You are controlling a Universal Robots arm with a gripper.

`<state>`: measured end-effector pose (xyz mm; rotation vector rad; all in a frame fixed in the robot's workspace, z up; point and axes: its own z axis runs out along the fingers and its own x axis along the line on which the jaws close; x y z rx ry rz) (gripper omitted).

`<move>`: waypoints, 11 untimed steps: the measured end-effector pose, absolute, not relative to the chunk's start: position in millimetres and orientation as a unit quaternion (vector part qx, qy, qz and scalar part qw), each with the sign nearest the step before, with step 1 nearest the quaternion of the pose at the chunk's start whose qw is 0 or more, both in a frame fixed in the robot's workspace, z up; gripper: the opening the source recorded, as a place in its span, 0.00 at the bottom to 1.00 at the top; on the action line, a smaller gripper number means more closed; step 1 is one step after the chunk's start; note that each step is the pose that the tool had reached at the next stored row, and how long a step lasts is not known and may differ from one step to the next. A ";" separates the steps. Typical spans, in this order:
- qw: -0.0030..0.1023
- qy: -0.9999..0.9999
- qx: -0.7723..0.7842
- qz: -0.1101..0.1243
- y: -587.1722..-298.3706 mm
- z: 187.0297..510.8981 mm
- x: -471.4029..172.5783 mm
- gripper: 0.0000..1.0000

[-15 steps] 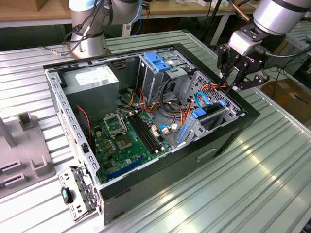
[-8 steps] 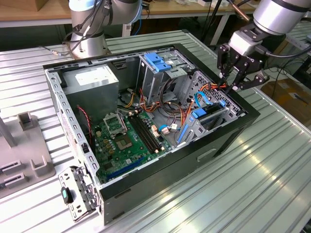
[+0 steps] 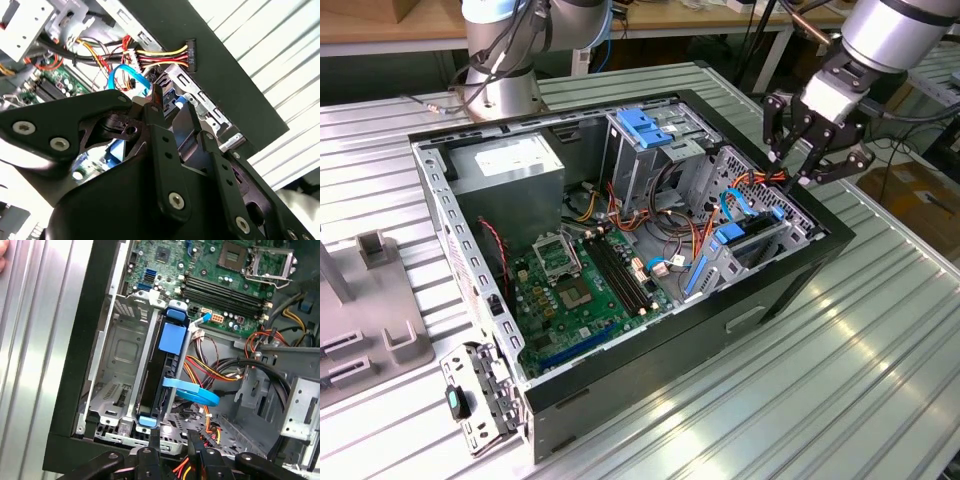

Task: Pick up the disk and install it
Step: 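Insert the second disk wire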

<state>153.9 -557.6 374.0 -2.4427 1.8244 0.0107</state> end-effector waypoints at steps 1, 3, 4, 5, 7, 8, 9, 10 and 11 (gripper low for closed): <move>0.046 0.590 -0.806 0.004 -557.6 374.0 153.9 0.36; 0.046 0.577 -0.816 0.005 -557.6 373.8 154.1 0.36; 0.046 0.576 -0.816 0.005 -557.6 373.8 154.1 0.36; 0.046 0.576 -0.816 0.005 -557.6 373.8 154.1 0.36; 0.046 0.576 -0.816 0.005 -557.6 373.8 154.1 0.36; 0.046 0.576 -0.816 0.005 -557.6 373.8 154.1 0.36; 0.046 0.576 -0.816 0.005 -557.5 373.9 154.1 0.36; 0.046 0.576 -0.816 0.005 -557.4 373.8 154.2 0.36; 0.046 0.576 -0.816 0.005 -557.3 373.8 154.2 0.36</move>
